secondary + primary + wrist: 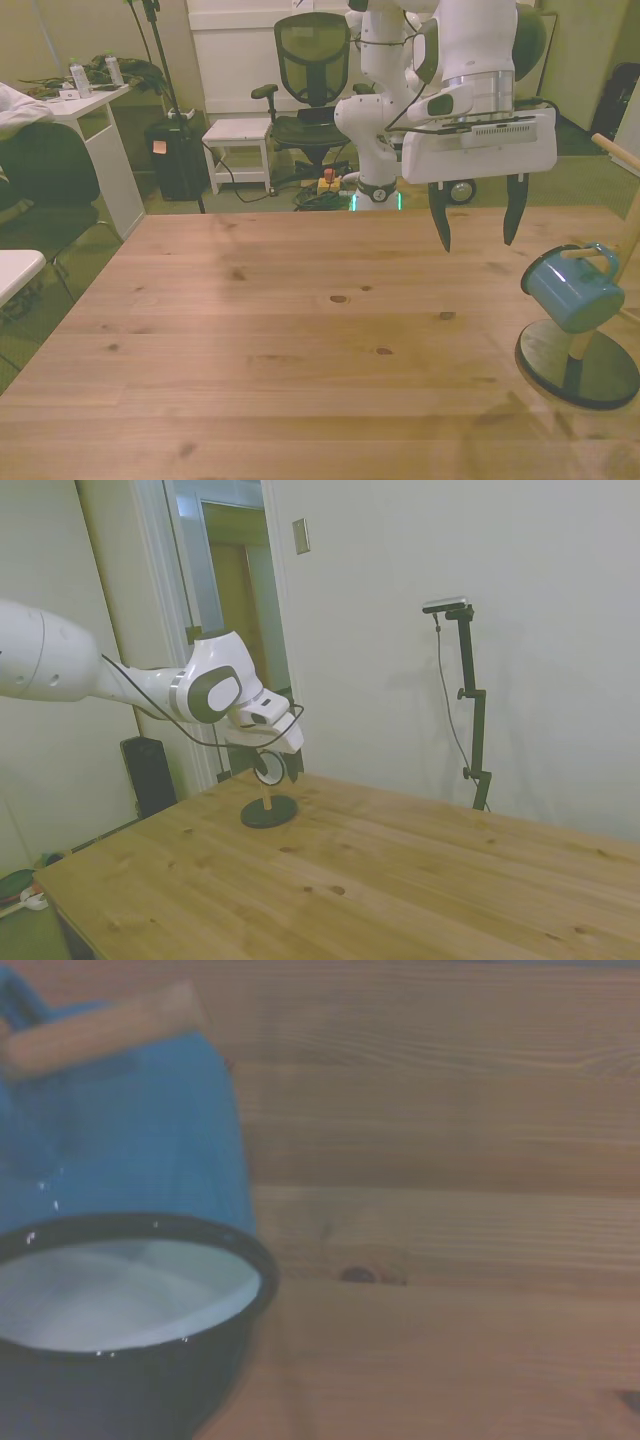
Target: Unload the mug
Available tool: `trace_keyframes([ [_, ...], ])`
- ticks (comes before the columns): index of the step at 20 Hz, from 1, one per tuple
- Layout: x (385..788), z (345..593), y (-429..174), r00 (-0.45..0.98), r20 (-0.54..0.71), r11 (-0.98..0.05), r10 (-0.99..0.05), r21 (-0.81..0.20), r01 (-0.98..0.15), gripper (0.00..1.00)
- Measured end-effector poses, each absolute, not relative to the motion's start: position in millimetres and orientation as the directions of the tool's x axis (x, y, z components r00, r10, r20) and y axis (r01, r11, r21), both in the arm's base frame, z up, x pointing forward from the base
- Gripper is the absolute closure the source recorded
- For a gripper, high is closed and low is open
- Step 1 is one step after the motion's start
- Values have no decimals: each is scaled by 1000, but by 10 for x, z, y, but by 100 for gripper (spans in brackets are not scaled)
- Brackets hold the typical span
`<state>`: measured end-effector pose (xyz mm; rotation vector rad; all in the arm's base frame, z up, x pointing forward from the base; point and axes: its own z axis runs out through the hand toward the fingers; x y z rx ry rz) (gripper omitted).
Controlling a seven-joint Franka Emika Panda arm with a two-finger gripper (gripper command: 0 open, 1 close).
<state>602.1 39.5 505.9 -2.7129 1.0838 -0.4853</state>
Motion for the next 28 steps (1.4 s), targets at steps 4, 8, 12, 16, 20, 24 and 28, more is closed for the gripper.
trace_keyframes([
  [4, 6199, 5037, 427, 688, 221, -720, -692, -276, -636, 0],
  [8, 6293, 5042, 481, 694, 217, -725, -686, -274, -631, 0],
  [12, 6307, 5079, 528, 700, 215, -730, -681, -271, -627, 0],
  [16, 6307, 5081, 535, 701, 215, -731, -680, -270, -626, 0],
  [20, 6307, 5083, 533, 701, 215, -731, -680, -271, -626, 0],
  [24, 6308, 5082, 534, 701, 215, -731, -680, -270, -626, 0],
  [28, 6318, 5057, 534, 702, 214, -732, -679, -267, -627, 0],
])
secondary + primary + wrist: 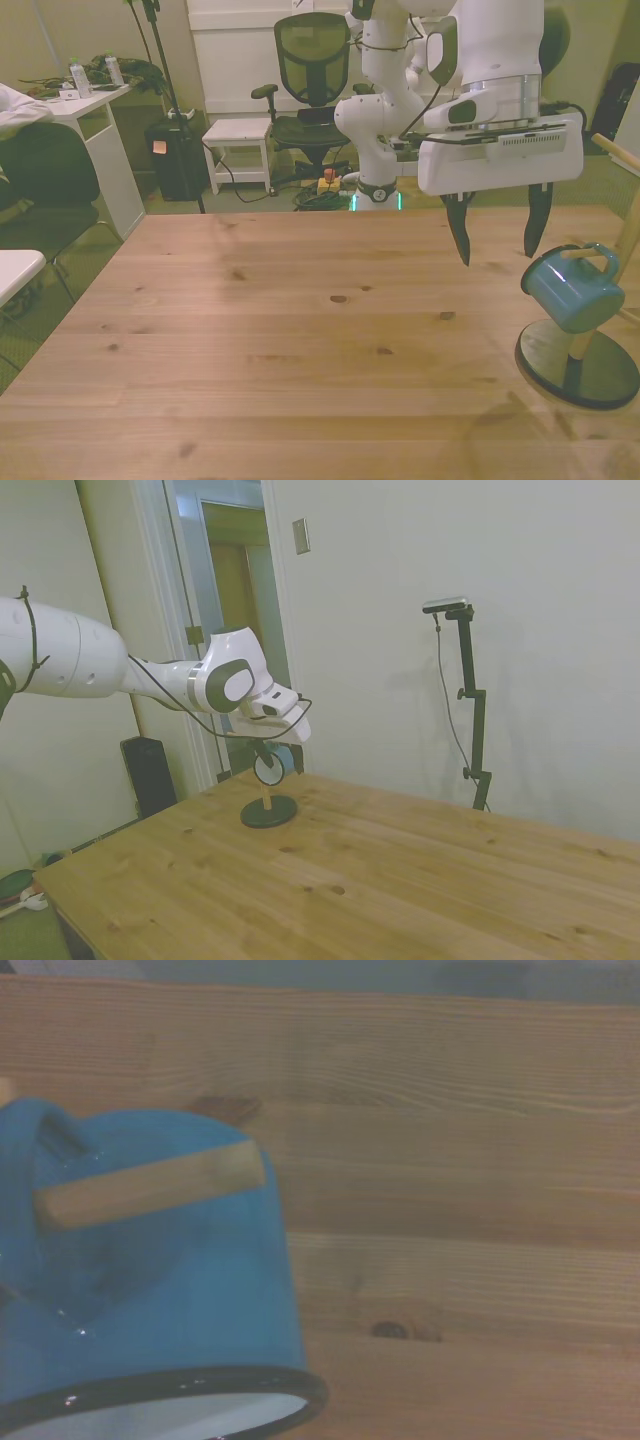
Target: Unload the mug
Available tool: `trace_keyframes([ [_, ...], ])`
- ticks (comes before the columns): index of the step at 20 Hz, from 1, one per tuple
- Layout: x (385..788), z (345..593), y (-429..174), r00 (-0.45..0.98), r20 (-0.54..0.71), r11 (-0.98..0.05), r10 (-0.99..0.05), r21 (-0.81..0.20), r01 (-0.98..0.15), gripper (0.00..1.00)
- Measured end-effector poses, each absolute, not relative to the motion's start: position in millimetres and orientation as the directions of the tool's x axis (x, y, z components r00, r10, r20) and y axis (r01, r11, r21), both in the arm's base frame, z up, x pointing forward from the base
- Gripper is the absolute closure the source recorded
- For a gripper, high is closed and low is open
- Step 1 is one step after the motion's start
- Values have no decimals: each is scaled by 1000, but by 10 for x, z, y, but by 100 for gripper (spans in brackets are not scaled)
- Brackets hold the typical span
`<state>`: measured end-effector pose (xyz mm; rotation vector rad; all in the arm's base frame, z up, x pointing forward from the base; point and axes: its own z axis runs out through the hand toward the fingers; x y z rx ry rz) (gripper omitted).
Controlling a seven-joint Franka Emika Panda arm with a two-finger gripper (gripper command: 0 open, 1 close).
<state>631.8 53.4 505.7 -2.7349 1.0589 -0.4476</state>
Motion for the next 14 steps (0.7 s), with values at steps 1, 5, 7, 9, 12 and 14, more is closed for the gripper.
trace_keyframes([
  [1, 6321, 5052, 533, 702, 214, -732, -679, -266, -627, 0],
  [5, 6328, 5046, 552, 707, 220, -739, -672, -261, -621, 0],
  [7, 6340, 5032, 569, 710, 226, -743, -667, -261, -616, 0],
  [9, 6360, 5009, 587, 715, 237, -752, -657, -259, -606, 0],
  [12, 6412, 4962, 625, 729, 273, -778, -628, -251, -576, 0],
  [14, 6450, 4930, 648, 738, 302, -797, -603, -245, -551, 0],
])
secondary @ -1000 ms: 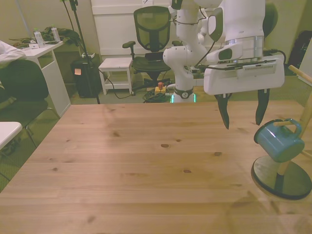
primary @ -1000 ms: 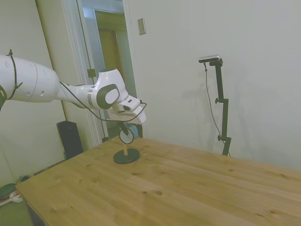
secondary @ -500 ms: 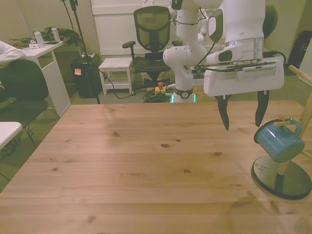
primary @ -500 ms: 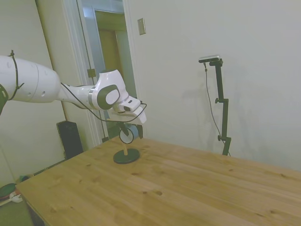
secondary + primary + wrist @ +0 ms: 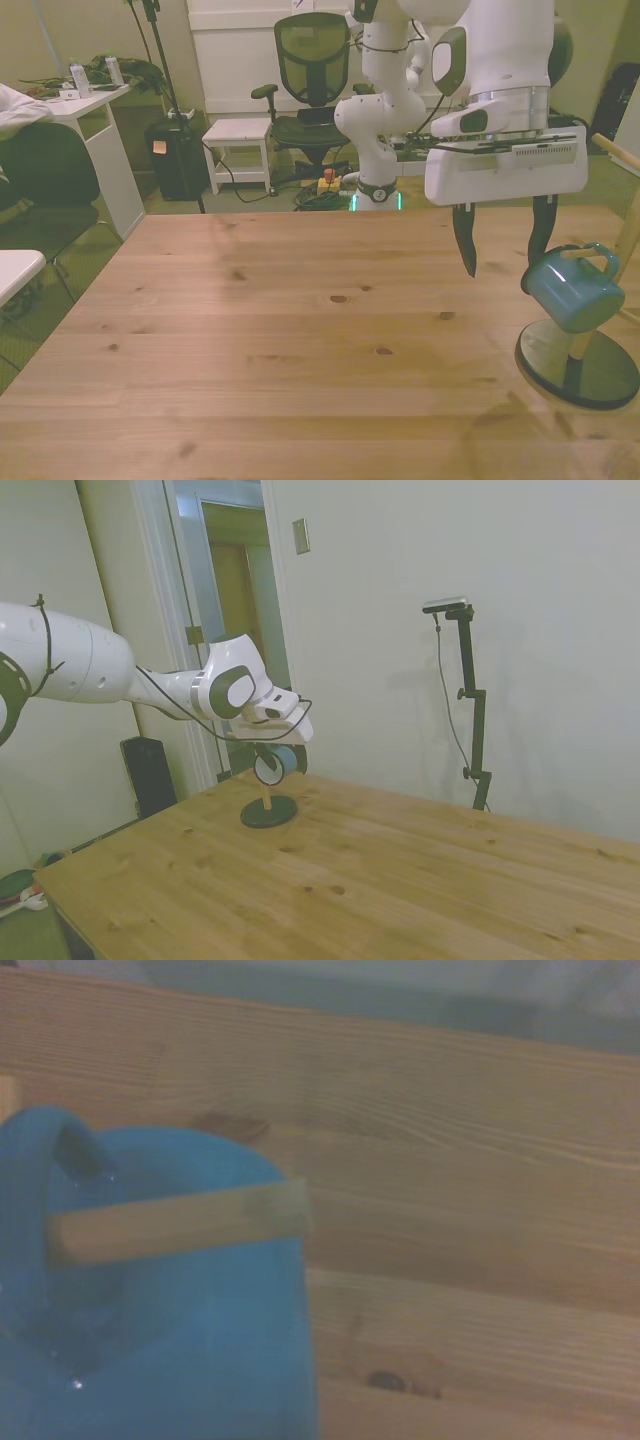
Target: Unload the mug
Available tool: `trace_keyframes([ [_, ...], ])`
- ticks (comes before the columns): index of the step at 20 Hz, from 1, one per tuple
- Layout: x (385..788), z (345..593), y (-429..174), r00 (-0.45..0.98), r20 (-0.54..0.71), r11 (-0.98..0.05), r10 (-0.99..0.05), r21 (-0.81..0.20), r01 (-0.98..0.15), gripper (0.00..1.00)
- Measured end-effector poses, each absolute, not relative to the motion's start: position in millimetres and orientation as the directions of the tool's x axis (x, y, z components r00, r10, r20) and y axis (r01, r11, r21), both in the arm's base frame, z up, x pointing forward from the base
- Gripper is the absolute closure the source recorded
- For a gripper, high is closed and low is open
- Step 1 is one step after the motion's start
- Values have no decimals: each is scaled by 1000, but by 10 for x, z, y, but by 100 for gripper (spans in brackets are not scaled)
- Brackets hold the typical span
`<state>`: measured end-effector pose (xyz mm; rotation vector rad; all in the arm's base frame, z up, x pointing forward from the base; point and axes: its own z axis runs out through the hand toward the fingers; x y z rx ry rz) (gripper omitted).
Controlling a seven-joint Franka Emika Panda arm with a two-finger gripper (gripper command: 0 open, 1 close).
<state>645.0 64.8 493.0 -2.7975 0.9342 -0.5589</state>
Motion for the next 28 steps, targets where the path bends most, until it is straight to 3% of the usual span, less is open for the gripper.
trace_keyframes([
  [9, 6500, 4817, 763, 780, 446, -897, -440, -170, -408, 0],
  [14, 6484, 4751, 793, 832, 472, -956, -291, -114, -270, 0],
  [28, 6466, 4730, 941, 837, 520, -973, -173, -220, -65, 0],
])
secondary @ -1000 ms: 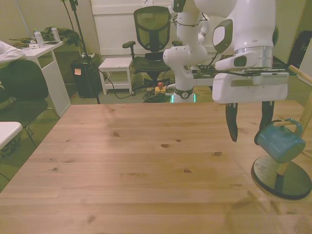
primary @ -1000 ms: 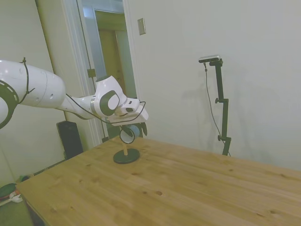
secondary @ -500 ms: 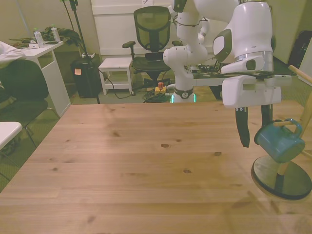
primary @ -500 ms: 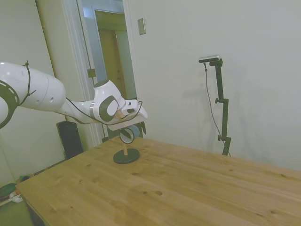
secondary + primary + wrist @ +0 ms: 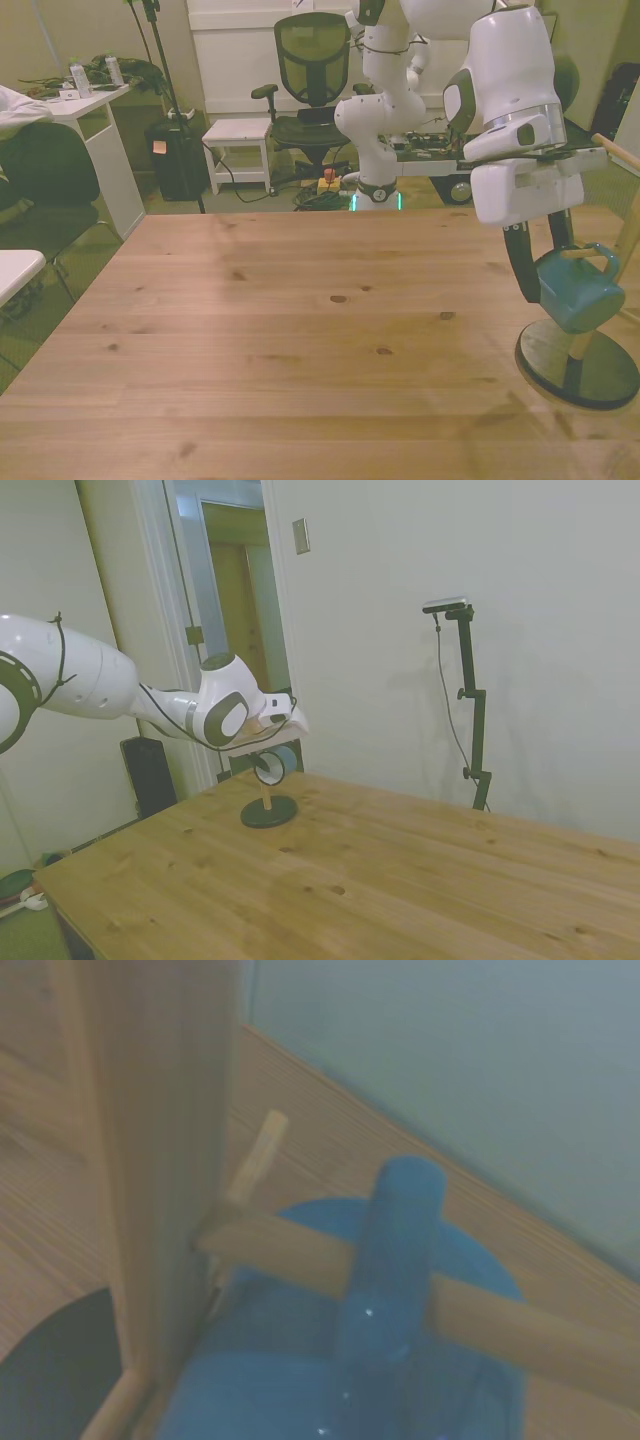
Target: Unload the mug
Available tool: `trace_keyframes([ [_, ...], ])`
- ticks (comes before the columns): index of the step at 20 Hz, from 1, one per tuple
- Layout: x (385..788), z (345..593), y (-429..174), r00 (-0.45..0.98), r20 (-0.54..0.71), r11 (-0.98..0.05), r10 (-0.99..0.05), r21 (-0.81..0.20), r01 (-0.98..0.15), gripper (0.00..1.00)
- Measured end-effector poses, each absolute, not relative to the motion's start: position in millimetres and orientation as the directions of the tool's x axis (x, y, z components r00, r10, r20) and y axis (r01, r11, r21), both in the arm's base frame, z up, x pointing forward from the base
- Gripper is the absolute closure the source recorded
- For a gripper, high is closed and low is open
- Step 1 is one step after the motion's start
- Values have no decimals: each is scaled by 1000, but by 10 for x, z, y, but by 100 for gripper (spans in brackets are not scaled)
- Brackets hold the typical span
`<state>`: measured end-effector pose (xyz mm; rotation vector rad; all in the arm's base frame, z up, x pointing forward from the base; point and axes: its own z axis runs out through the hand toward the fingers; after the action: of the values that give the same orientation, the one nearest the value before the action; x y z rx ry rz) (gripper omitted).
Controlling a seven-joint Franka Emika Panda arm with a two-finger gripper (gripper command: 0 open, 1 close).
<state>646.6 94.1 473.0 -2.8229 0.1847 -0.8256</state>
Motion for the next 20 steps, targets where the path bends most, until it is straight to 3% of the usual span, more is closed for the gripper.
trace_keyframes([
  [6, 6484, 4773, 910, 833, 524, -971, -178, -230, -63, 0],
  [7, 6490, 4782, 903, 833, 524, -971, -179, -231, -64, 100],
  [20, 6529, 4761, 891, 842, 513, -973, -166, -225, -55, 100],
])
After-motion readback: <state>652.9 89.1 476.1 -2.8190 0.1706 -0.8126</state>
